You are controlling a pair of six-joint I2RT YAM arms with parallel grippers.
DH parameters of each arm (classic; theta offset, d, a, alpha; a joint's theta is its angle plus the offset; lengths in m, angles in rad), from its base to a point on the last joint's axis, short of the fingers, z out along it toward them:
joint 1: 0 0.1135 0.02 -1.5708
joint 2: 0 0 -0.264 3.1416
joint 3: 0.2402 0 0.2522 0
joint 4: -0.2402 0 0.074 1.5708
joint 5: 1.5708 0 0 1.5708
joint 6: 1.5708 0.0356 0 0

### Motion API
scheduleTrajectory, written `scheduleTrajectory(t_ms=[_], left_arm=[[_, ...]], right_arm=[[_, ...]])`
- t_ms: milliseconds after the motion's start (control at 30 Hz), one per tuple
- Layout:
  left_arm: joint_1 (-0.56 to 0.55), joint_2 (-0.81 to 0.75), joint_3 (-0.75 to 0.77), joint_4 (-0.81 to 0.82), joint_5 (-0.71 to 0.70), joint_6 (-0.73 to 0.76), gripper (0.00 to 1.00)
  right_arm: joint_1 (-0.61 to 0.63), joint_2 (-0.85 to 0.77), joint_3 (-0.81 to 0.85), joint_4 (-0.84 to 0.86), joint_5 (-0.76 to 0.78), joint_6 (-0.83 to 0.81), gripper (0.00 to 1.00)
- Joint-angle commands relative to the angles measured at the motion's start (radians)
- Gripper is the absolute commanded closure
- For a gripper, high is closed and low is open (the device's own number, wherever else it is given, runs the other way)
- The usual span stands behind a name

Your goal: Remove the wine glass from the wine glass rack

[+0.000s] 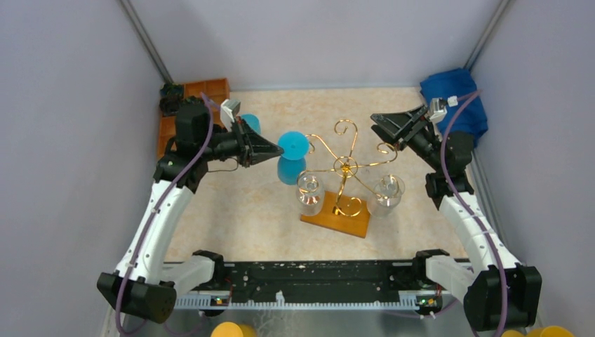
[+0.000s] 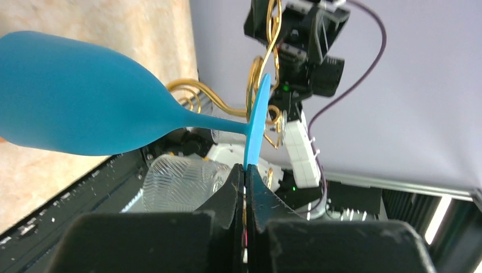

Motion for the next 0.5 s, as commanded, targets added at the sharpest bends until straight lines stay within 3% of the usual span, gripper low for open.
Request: scheduleTrajectory(t_ms=[0, 167, 333, 467], left_arm=[[0.075, -0.016, 0.069, -0.106, -0.026, 0.091, 1.00], [0.111, 0.036, 0.083, -0.017, -0.013, 0.070, 1.00], [0.114, 0.148, 0.092, 0.302, -0.006, -0.028, 1.00], [0.114, 0.260, 0.181, 0.440, -0.029, -0.042, 1.00]], right_arm=[[0.003, -0.003, 0.017, 0.040, -0.010, 0.002, 0.18], [0.003, 0.004, 0.030, 0.031, 0.001, -0.016, 0.18], [0.001, 0.025, 0.122, -0.064, 0.067, -0.128, 0.18], [-0.002, 0.079, 0.227, -0.140, 0.127, -0.220, 0.18]])
